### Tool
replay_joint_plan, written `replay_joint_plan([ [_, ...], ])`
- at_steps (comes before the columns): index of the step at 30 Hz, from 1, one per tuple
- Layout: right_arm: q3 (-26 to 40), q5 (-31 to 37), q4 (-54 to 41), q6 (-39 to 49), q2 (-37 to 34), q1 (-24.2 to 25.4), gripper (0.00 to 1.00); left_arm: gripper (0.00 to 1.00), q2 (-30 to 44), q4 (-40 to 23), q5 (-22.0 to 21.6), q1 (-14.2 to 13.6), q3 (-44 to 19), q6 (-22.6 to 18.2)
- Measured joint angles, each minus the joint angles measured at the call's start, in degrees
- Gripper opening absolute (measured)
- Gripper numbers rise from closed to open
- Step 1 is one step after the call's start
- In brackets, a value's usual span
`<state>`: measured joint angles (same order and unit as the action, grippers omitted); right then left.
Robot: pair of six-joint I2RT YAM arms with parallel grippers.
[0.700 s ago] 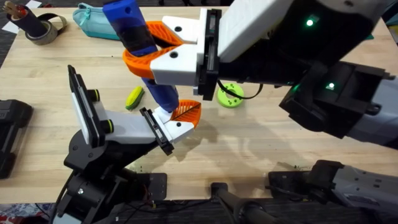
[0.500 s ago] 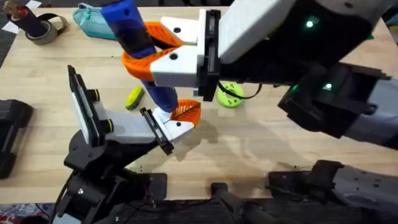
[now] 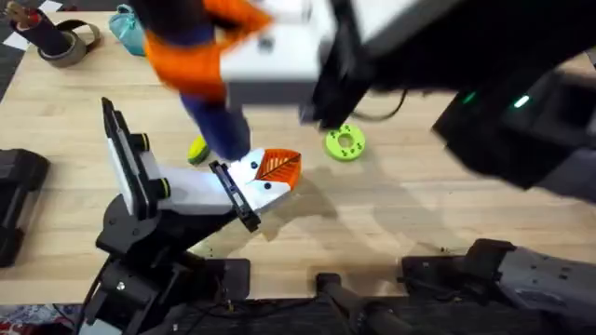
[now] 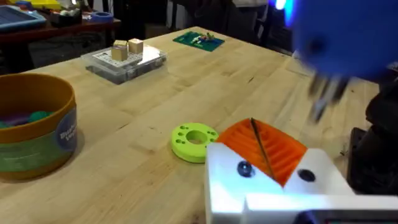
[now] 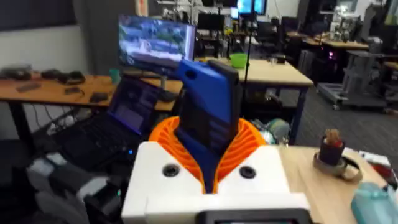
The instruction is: Pick up the gripper from the table and insert it into the empty holder that is missing its gripper. Then pick up a screw, insert it into the mounting hole, and use the screwdriver to tighten it. Finally, clean up the table by picking up the vegetable and placing it into the bucket.
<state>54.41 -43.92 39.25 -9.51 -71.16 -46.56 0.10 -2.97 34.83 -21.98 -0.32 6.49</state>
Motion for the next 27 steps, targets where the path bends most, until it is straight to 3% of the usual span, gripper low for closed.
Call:
replay_joint_plan([
  [5, 7.2, -3.9, -2.4, -2.4, 0.0, 4.8, 0.047, 0.014, 0.0, 0.0, 0.0, 0.0, 0.0, 0.0],
  [9, 9.4, -5.3, -1.4, -3.8, 0.1, 7.2, 0.047, 0.014, 0.0, 0.0, 0.0, 0.0, 0.0, 0.0],
  [27, 9.4, -6.9, 2.3, -5.7, -4.3, 5.9, 0.047, 0.014, 0.0, 0.0, 0.0, 0.0, 0.0, 0.0],
])
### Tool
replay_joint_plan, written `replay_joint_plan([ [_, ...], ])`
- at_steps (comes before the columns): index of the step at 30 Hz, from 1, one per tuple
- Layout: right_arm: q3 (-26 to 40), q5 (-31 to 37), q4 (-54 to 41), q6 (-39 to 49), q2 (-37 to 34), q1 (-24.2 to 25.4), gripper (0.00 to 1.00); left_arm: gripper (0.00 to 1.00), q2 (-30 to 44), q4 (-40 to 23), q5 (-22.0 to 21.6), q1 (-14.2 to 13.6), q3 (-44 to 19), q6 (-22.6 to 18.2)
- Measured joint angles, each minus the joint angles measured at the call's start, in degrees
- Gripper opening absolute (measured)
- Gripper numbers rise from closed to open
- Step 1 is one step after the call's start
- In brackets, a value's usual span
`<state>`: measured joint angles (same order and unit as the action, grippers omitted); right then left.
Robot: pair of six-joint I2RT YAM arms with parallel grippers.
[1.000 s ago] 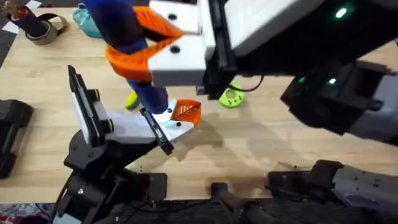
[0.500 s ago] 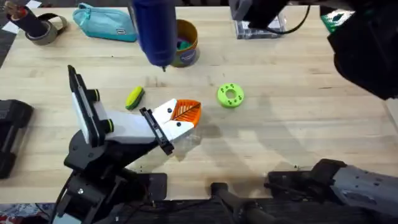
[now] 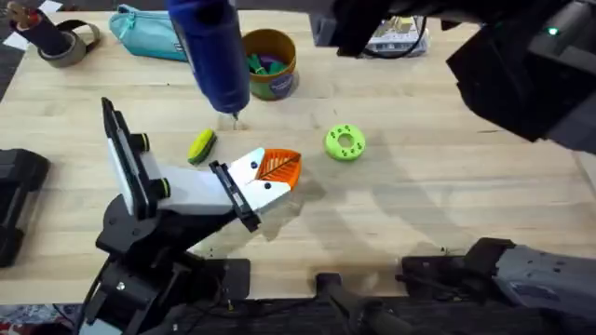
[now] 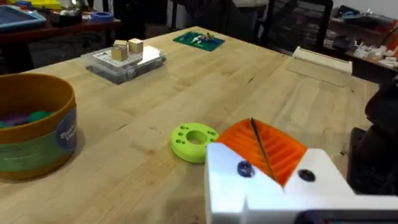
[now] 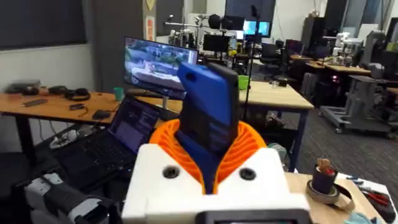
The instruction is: Pick up the gripper from the table and insert it into the empty holder that is missing its gripper. Then pick up a screw, insert it into the mounting hole, and use the screwdriver to tighten it. Finally, clean up the table by picking up the vegetable and placing it into the bucket.
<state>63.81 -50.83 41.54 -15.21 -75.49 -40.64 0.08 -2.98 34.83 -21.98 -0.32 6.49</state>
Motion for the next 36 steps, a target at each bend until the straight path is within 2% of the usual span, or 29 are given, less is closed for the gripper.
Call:
replay_joint_plan([
  [12, 0.0, -2.1, -2.1, 0.0, 0.0, -0.2, 0.048, 0.014, 0.0, 0.0, 0.0, 0.0, 0.0, 0.0],
  [18, -0.3, -2.2, -2.0, 2.7, 0.0, -2.1, 0.048, 0.014, 0.0, 0.0, 0.0, 0.0, 0.0, 0.0],
  [25, -6.0, -2.3, 5.1, 4.3, 0.0, -3.4, 0.048, 0.014, 0.0, 0.0, 0.0, 0.0, 0.0, 0.0],
  [30, -9.1, -2.0, 5.6, 4.1, 0.0, -3.4, 0.046, 0.014, 0.0, 0.0, 0.0, 0.0, 0.0, 0.0],
  [36, -9.9, -1.9, 5.9, 4.1, 0.0, -3.2, 0.046, 0.014, 0.0, 0.0, 0.0, 0.0, 0.0, 0.0],
])
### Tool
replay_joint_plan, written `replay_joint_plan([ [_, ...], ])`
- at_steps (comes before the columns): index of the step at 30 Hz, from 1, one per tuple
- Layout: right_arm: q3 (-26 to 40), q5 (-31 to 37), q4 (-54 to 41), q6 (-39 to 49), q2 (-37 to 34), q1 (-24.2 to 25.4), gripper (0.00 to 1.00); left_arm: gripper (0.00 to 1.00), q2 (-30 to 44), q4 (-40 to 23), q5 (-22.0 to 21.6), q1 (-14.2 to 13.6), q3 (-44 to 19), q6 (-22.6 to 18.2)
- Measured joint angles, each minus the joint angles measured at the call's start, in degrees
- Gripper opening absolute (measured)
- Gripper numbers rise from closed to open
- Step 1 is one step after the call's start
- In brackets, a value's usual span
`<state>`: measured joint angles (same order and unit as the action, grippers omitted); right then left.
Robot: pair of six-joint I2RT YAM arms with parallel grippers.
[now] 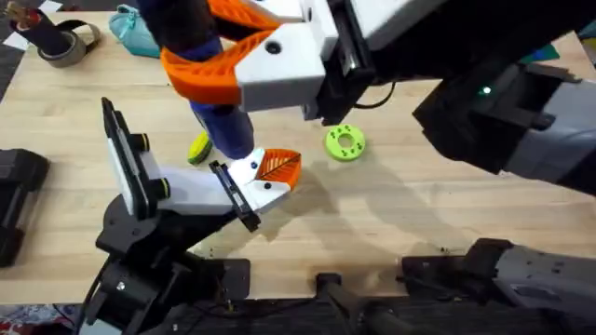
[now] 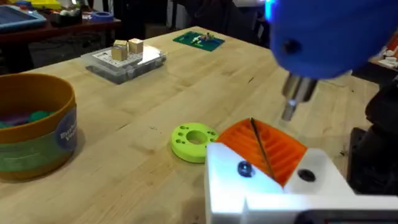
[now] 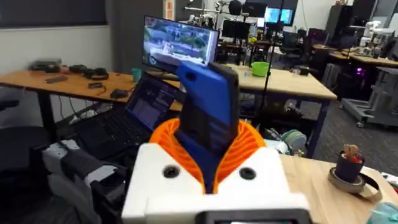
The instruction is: Pick up the gripper from the table and insert it into the empty holder that is missing its gripper. Then pick up a screw, insert it into the mounting hole, and use the screwdriver to tighten it. Finally, clean up the table by picking up the vegetable and placing it into the bucket.
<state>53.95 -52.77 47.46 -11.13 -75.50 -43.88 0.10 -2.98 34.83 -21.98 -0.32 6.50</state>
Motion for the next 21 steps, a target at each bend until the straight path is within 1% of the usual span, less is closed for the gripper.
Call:
replay_joint_plan([
  [21, -1.9, 1.4, 0.1, 0.2, 0.0, 1.5, 0.046, 0.014, 0.0, 0.0, 0.0, 0.0, 0.0, 0.0],
])
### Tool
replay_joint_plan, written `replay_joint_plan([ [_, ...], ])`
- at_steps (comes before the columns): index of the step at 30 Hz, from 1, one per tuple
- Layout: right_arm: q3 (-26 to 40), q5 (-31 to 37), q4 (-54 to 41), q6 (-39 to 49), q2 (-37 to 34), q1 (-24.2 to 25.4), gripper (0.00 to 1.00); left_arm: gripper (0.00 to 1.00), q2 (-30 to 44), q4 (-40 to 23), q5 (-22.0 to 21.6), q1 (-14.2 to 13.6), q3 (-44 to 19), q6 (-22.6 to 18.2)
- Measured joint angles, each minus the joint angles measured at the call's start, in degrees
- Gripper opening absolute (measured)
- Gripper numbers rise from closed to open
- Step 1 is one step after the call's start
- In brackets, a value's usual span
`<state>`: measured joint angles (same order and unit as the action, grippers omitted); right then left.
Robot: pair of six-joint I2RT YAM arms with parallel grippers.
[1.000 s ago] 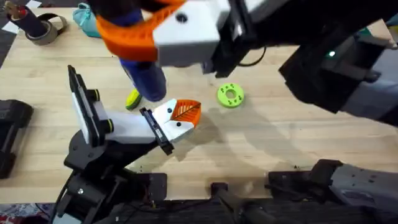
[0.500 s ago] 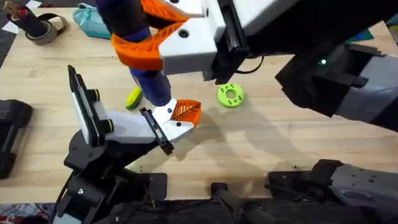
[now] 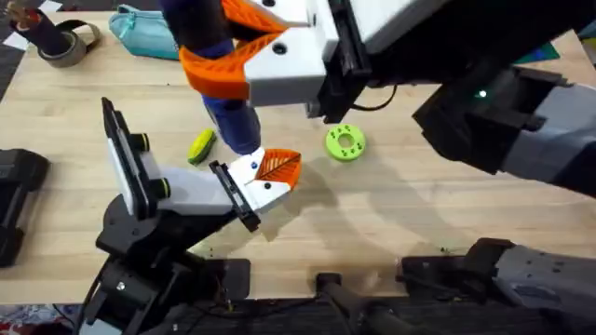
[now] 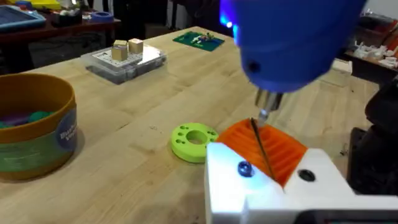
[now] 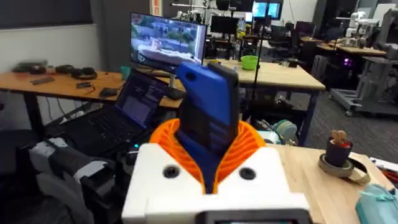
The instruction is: Pick up the gripper from the table and insert it into the empty holder that is missing its gripper. Then pick up a screw, insert it into the mounting hole, and use the screwdriver to tighten it. Finally, clean up the table by picking up the vegetable and placing it into the bucket.
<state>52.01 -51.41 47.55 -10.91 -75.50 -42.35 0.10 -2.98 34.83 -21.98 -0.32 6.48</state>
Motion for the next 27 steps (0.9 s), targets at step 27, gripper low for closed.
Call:
replay_joint_plan([
  [27, -1.2, 1.2, 0.3, -0.6, -2.5, -0.4, 0.046, 0.014, 0.0, 0.0, 0.0, 0.0, 0.0, 0.0],
])
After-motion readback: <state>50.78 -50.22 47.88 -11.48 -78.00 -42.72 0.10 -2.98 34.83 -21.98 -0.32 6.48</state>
